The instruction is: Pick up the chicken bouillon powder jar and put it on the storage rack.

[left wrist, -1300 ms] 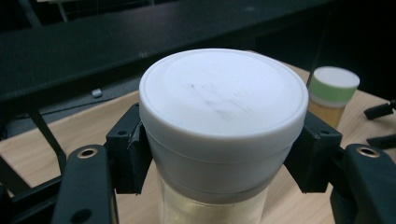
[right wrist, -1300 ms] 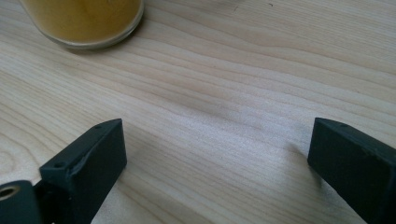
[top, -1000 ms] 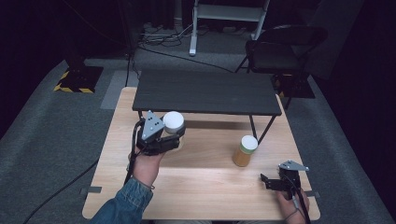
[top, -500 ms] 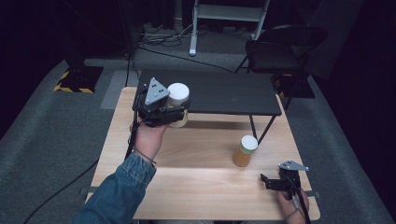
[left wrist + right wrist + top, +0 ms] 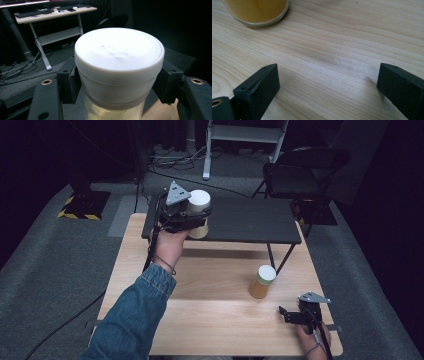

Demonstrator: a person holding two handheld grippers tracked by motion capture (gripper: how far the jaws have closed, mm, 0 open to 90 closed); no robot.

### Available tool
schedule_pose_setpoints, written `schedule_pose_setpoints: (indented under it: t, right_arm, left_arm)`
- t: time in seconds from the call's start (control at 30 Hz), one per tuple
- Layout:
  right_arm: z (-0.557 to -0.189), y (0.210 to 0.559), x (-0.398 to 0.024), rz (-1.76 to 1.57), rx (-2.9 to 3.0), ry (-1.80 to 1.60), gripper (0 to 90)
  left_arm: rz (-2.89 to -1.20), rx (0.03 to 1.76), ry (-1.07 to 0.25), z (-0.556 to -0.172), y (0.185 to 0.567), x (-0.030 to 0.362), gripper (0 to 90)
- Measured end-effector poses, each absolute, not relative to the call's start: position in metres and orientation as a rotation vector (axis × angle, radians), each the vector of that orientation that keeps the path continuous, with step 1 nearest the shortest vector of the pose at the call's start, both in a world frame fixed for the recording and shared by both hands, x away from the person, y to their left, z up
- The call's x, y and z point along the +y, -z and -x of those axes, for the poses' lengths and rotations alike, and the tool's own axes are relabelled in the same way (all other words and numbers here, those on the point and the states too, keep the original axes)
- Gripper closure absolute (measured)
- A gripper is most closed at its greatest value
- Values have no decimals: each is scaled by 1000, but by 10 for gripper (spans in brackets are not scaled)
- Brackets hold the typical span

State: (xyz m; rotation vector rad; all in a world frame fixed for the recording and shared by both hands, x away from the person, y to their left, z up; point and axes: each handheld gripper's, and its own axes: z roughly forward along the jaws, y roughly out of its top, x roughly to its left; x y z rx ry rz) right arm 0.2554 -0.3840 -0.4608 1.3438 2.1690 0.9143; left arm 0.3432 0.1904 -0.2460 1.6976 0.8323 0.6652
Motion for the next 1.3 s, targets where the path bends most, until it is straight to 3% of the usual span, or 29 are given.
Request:
schedule_pose_setpoints:
  t: [0.17,0.43,0.53,0.7,1.3]
  right_arm:
    - [-255,461,-384,-1344,2169,-914,42]
    - [-255,461,-384,-1344,2169,-914,42]
    - [-255,461,-384,-1344,2169,-914,42]
    - [-255,461,-384,-1344,2169,-915,42]
    - [-256,461,-383,-1343,2170,-914,42]
  left_arm:
    - [-1678,885,-624,-360,255,191,335]
    - [-1665,904,-675,-360,266,182,331]
    - [-1652,906,-710,-356,268,180,223]
    - [-1639,925,-727,-346,268,184,155]
    - [-1653,927,-749,-289,287,211,157]
